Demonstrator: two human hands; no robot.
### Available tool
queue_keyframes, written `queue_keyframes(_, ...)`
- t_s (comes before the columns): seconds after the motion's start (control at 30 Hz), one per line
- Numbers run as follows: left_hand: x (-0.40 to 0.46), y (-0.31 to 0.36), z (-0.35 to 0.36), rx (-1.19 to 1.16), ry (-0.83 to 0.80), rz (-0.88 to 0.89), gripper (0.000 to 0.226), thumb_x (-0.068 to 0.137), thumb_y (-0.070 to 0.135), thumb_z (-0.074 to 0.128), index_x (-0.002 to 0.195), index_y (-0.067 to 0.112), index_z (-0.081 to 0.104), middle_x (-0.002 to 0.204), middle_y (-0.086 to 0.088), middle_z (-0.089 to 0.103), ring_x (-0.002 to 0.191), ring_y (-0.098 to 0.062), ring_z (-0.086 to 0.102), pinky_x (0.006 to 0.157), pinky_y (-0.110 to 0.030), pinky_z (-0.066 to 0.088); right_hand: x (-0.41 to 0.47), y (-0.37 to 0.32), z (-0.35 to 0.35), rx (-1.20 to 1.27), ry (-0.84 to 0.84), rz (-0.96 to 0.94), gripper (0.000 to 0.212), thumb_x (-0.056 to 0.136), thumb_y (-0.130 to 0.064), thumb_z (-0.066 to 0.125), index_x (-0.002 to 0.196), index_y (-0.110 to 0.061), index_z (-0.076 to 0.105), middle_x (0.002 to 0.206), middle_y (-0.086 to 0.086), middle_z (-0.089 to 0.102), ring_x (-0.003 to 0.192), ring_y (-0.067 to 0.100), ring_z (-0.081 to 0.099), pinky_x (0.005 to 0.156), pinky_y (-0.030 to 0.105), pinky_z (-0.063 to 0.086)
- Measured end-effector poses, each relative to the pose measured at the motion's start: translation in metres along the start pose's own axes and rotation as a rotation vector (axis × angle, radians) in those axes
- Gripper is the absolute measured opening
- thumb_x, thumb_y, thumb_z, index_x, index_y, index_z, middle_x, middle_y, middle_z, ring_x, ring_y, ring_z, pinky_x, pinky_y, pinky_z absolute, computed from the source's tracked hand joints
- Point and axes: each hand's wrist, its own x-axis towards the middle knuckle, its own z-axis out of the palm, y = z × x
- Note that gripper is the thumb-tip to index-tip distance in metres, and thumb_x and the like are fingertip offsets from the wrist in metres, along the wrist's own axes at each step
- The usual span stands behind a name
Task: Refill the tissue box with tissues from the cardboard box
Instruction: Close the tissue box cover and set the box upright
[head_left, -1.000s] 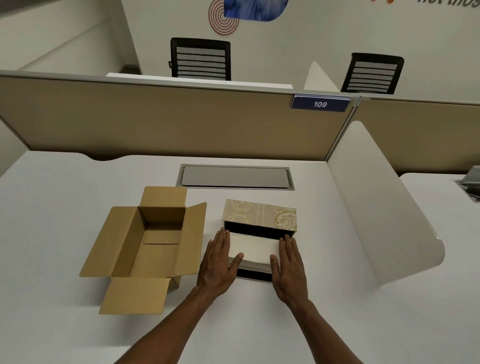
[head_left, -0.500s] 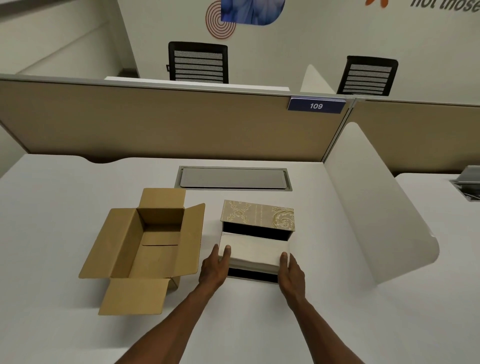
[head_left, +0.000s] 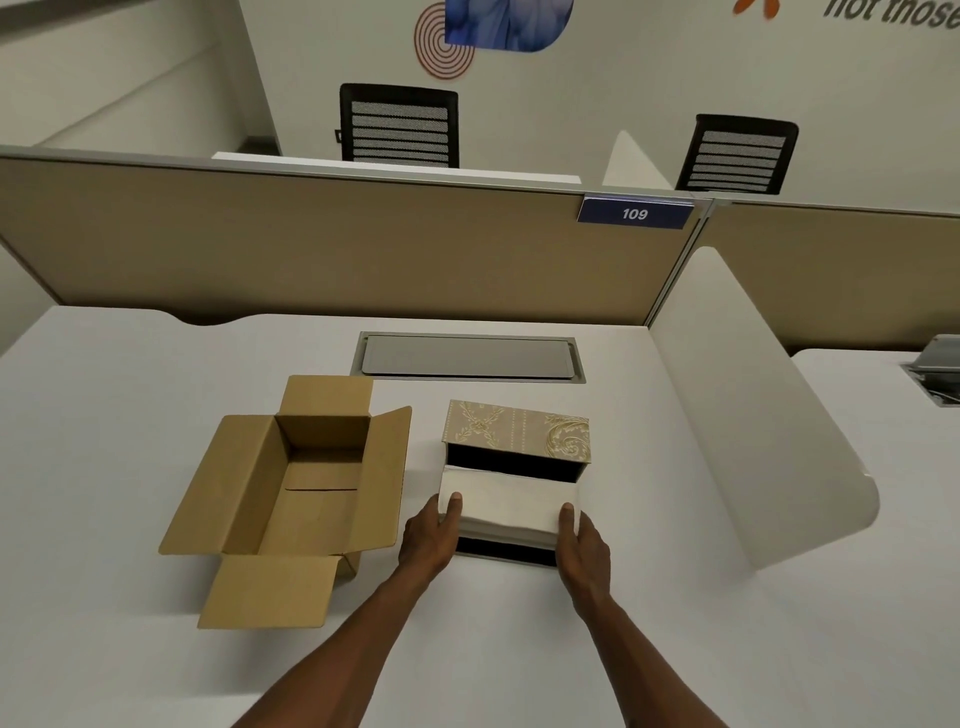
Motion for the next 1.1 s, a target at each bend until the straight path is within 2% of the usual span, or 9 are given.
queue_keyframes(0.17, 0.001, 0.001, -0.005, -0.026, -0.022, 0.007, 0.070, 0.100, 0.061, 0.033, 0.156, 0.020, 0.029, 0.158, -0.010, 0.039, 0.142, -0.031, 0.041, 0.115, -0.048, 0.038, 0.004, 0.000, -0.009, 0.009, -0.026, -0.007, 0.070, 0.103, -0.060, 0.029, 0.151, -0.012, 0.045, 0.151, 0.011, 0.053, 0.137, 0.031, 0.049, 0.118, 0.047, 0.037)
queue_keyframes(0.27, -0.001, -0.001, -0.004, -0.077, 0.016, 0.023, 0.068, 0.100, 0.059, 0.036, 0.156, 0.021, 0.028, 0.159, -0.009, 0.038, 0.142, -0.030, 0.041, 0.114, -0.046, 0.039, 0.004, -0.002, -0.013, 0.014, 0.120, -0.016, 0.066, 0.103, -0.058, 0.036, 0.152, -0.014, 0.043, 0.151, 0.011, 0.052, 0.138, 0.030, 0.050, 0.117, 0.044, 0.037)
queue_keyframes(0.4, -0.004, -0.006, -0.005, -0.137, 0.062, 0.059, 0.064, 0.101, 0.052, 0.043, 0.155, 0.021, 0.031, 0.159, -0.008, 0.038, 0.143, -0.026, 0.040, 0.113, -0.043, 0.039, 0.007, -0.020, -0.022, 0.009, 0.358, -0.150, 0.051, 0.102, -0.045, 0.050, 0.144, -0.015, 0.049, 0.138, 0.013, 0.059, 0.128, 0.029, 0.056, 0.105, 0.042, 0.043)
queue_keyframes(0.5, -0.015, -0.015, 0.001, 0.009, 0.214, 0.222, 0.064, 0.101, 0.047, 0.047, 0.155, 0.019, 0.028, 0.162, -0.005, 0.032, 0.148, -0.022, 0.031, 0.116, -0.035, 0.031, 0.018, -0.038, -0.031, -0.091, 0.423, -0.317, 0.050, 0.099, -0.033, 0.059, 0.144, -0.014, 0.049, 0.140, 0.012, 0.054, 0.131, 0.030, 0.050, 0.105, 0.044, 0.043)
queue_keyframes(0.6, -0.027, -0.022, 0.013, 0.273, 0.315, 0.626, 0.065, 0.100, 0.039, 0.051, 0.157, 0.020, 0.027, 0.165, 0.000, 0.022, 0.154, -0.015, 0.015, 0.120, -0.030, 0.022, 0.037, -0.061, -0.039, -0.294, 0.356, -0.526, 0.054, 0.098, -0.026, 0.061, 0.147, -0.007, 0.048, 0.149, 0.015, 0.050, 0.143, 0.031, 0.040, 0.115, 0.046, 0.037)
queue_keyframes(0.7, -0.026, -0.022, 0.028, 0.526, 0.184, 0.837, 0.068, 0.102, 0.048, 0.041, 0.160, 0.025, 0.014, 0.169, 0.003, 0.006, 0.155, -0.013, -0.002, 0.125, -0.034, 0.008, 0.055, -0.085, -0.042, -0.571, 0.178, -0.670, 0.058, 0.102, -0.032, 0.051, 0.154, -0.007, 0.039, 0.162, 0.014, 0.035, 0.155, 0.030, 0.021, 0.124, 0.046, 0.024)
queue_keyframes(0.83, -0.018, -0.016, 0.039, 0.742, 0.080, 0.771, 0.074, 0.101, 0.057, 0.026, 0.160, 0.024, -0.003, 0.166, 0.003, -0.019, 0.153, -0.016, -0.020, 0.126, -0.037, -0.010, 0.069, -0.106, -0.038, -0.833, -0.068, -0.675, 0.063, 0.107, -0.042, 0.033, 0.160, -0.010, 0.022, 0.169, 0.011, 0.019, 0.158, 0.029, 0.006, 0.127, 0.050, 0.013)
queue_keyframes(0.97, -0.012, -0.022, 0.038, 0.866, 0.013, 0.725, 0.079, 0.098, 0.062, 0.024, 0.159, 0.025, -0.011, 0.163, 0.001, -0.027, 0.151, -0.021, -0.025, 0.121, -0.039, -0.020, 0.072, -0.115, -0.032, -0.912, -0.172, -0.675, 0.059, 0.107, -0.042, 0.035, 0.154, -0.007, 0.033, 0.156, 0.017, 0.040, 0.145, 0.034, 0.034, 0.120, 0.048, 0.027)
queue_keyframes(1.1, -0.009, -0.022, 0.033, 0.886, -0.033, 0.727, 0.083, 0.096, 0.064, 0.028, 0.158, 0.026, -0.013, 0.165, 0.000, -0.024, 0.152, -0.021, -0.024, 0.125, -0.041, -0.010, 0.070, -0.116, -0.028, -0.891, -0.115, -0.692, 0.062, 0.103, -0.048, 0.043, 0.151, -0.010, 0.038, 0.146, 0.017, 0.046, 0.132, 0.034, 0.047, 0.114, 0.045, 0.034)
